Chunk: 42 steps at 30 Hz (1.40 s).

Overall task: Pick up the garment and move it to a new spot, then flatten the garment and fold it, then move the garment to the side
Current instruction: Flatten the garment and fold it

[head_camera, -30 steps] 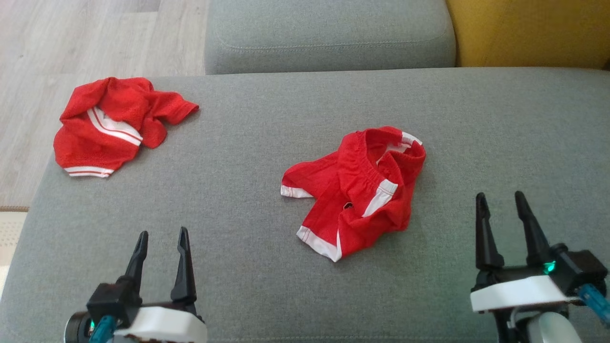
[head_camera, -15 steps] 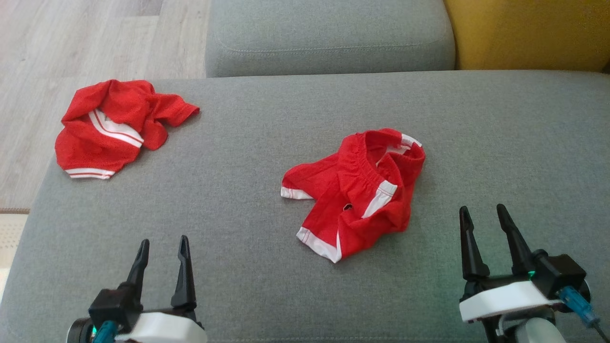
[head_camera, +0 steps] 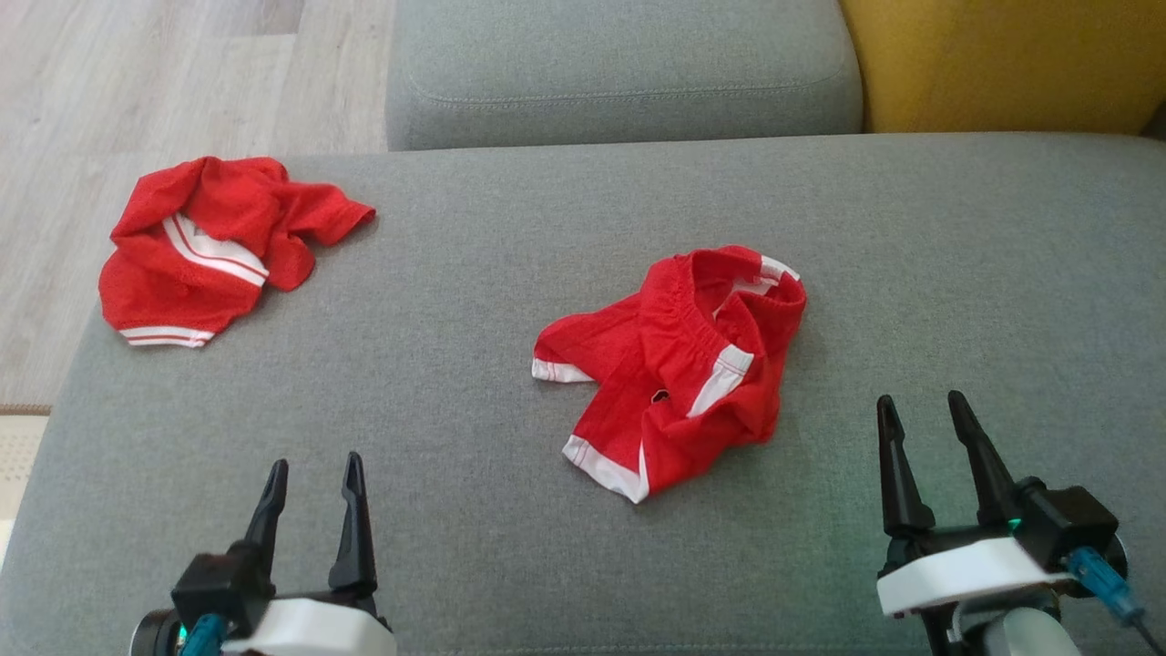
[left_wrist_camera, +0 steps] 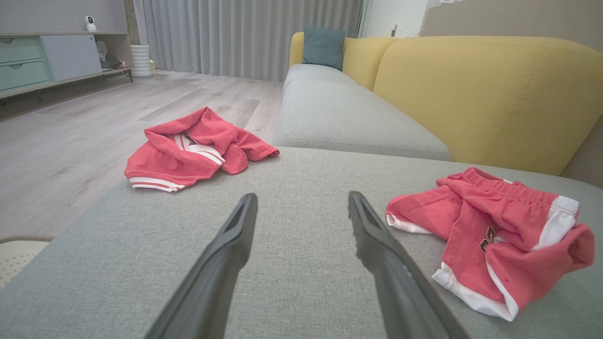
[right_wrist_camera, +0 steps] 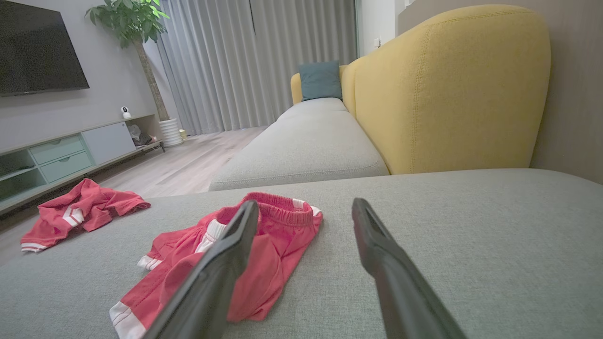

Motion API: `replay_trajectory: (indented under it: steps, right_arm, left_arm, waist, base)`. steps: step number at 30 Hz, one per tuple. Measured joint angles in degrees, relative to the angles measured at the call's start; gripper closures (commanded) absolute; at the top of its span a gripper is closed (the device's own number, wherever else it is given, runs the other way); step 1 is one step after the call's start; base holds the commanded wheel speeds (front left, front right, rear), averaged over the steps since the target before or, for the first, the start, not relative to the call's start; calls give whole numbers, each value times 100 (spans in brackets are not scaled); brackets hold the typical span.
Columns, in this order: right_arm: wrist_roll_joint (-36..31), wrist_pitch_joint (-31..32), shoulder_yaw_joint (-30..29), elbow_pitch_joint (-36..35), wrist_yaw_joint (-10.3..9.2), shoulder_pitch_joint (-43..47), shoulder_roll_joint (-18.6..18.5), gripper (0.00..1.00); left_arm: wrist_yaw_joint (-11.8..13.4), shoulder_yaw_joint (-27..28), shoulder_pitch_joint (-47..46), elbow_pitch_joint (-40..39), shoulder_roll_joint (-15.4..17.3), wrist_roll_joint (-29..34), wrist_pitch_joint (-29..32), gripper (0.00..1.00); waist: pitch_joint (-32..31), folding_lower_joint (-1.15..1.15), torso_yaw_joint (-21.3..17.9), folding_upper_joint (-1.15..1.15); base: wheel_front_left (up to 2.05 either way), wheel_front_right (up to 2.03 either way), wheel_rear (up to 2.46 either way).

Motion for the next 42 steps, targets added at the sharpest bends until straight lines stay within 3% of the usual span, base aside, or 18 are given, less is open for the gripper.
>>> replay_trajectory:
  steps: [12,18,22,25,32,38,39,40,41,42]
  right_arm:
    - [-100,0,29,24,0,0,0,0]
    - [-482,0,421,222,0,-327,-2,0]
    - [-956,12,932,847,0,-1041,-5,0]
    - [-1210,475,1415,1671,0,-1817,-69,0]
    - [-1029,1269,1925,2803,0,-2599,-475,0]
    - [-556,1954,2718,3239,0,-2772,-758,0]
    - [-463,2034,2854,3252,0,-2802,-813,4]
    - [-370,2092,2969,3250,0,-2834,-870,25]
    - [-274,2159,3066,3248,0,-2873,-922,53]
    - [-179,2214,3160,3238,0,-2922,-973,91]
  left_arm:
    - [-77,3,1,36,-19,32,0,0]
    - [-88,-27,1,33,-22,33,0,0]
    - [-88,-148,1,34,-22,31,0,0]
    - [-86,-293,-1,36,-26,18,-1,0]
    - [-40,-414,0,68,-26,-32,-1,0]
    - [-1,-469,2,73,-26,-44,0,0]
    - [12,-477,2,71,-26,-45,0,0]
    - [12,-482,2,69,-26,-45,0,0]
    - [13,-486,2,68,-26,-45,0,0]
    - [15,-489,2,68,-26,-45,0,0]
  waist:
    - [-21,0,40,0]
    - [-24,0,87,0]
    - [-24,0,152,0]
    - [-20,0,262,0]
    - [0,0,540,0]
    - [35,0,671,0]
    - [44,0,676,0]
    - [55,0,677,0]
    - [65,0,676,0]
    - [75,0,671,0]
  base:
    - [0,0,0]
    - [0,0,0]
    - [0,0,0]
    - [0,0,0]
    - [0,0,0]
    - [0,0,0]
    - [0,0,0]
    - [0,0,0]
    - [0,0,0]
    - [0,0,0]
